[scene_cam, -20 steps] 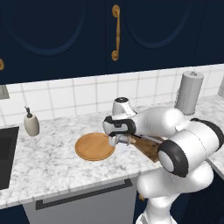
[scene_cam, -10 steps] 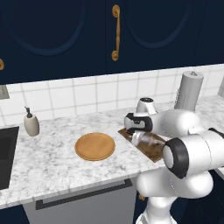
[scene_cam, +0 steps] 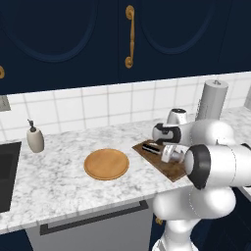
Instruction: Pick up the knife from the drawer and place it on the cutting board. Then place the meat from the plate to the cutting board.
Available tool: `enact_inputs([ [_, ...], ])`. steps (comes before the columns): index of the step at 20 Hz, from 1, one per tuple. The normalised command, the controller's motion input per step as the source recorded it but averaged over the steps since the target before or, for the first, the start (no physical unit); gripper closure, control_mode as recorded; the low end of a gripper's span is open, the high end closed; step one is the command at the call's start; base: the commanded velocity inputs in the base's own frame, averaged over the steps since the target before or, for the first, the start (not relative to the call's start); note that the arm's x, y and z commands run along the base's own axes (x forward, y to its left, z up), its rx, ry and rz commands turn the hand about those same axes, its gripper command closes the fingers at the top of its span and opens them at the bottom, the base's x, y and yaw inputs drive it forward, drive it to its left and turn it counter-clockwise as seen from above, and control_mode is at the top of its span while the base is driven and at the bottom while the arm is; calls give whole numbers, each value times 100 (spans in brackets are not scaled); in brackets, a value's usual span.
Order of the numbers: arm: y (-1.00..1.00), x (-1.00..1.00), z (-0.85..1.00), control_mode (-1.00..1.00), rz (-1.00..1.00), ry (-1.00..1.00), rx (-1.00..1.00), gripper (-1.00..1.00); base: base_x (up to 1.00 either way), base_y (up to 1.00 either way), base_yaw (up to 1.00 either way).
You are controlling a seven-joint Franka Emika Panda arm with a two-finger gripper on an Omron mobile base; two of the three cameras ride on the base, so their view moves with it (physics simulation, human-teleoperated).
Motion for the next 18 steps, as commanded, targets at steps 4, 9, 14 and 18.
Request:
enact_inputs([
  [4, -1, 0, -23, -100, 0, 0, 0, 100, 0, 0, 0],
  [9, 0, -2, -26, -100, 0, 0, 0, 100, 0, 0, 0],
  [14, 1, 3, -13, -100, 0, -1, 0, -100, 0, 0, 0],
  [18, 0, 0, 0, -100, 0, -4, 0, -100, 0, 0, 0],
])
